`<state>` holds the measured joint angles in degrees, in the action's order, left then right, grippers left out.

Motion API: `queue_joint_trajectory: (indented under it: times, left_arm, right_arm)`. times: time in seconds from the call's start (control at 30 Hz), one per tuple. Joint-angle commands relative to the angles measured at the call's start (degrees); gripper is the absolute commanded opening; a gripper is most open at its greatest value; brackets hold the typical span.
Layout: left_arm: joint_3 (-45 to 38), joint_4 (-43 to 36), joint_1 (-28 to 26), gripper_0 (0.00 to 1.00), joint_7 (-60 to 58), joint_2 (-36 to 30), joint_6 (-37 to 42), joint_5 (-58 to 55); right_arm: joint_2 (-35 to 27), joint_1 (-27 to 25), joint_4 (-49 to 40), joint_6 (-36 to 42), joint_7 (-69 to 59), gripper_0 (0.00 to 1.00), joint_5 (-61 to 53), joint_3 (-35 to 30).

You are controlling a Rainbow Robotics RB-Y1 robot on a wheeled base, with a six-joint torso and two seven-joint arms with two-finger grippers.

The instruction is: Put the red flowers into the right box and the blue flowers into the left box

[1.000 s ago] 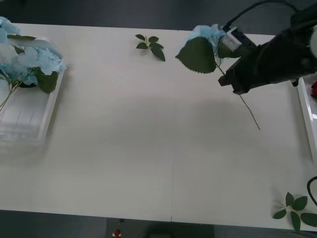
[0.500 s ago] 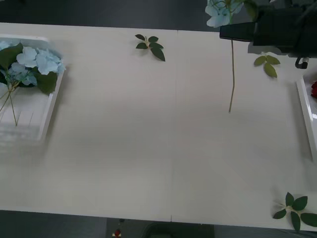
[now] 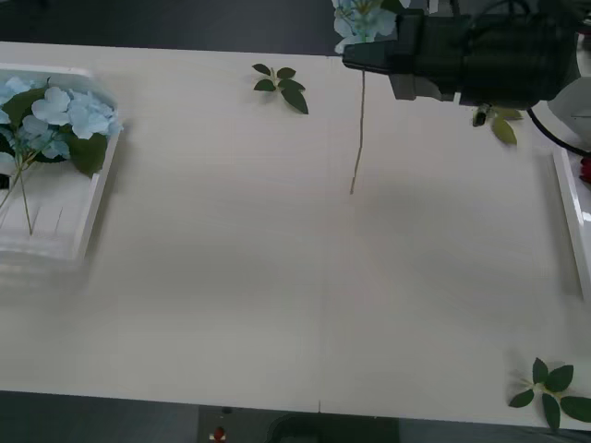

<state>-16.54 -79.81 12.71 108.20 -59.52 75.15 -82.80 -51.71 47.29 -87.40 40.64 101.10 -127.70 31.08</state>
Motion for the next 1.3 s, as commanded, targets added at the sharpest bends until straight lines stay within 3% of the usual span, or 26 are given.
queue_joint_trajectory:
  times: [0.03, 0.33, 0.6, 1.07, 1.3]
  left_arm:
    - [-2.0, 0.01, 2.32, 1.0, 1.75, -3.05, 4.22, -8.52]
    - [-1.91, 0.01, 3.64, 1.0, 2.19, -1.3, 8.44, -29.61]
    - [3.8, -1.22, 6.45, 1.0, 3.07, 3.8, 9.93, -44.38]
    - [11.18, -7.46, 11.46, 1.0, 4.39, 15.4, 7.91, -44.91]
    - [17.51, -11.15, 11.55, 1.0, 5.71, 18.22, 1.58, -44.64]
  right_arm:
    - [3.72, 1.93, -1.11, -2.41, -3.46, 0.0, -0.01, -2.43]
    - [5.74, 5.79, -1.11, -10.5, -5.04, 0.0, -0.01, 4.17]
    - [7.06, 5.88, -1.11, -10.85, -6.71, 0.0, -0.18, 4.87]
    - [10.84, 5.88, -1.11, -11.99, -7.76, 0.0, 1.57, 4.87]
    - [12.07, 5.88, -1.28, -11.9, -7.59, 0.0, 1.66, 5.31]
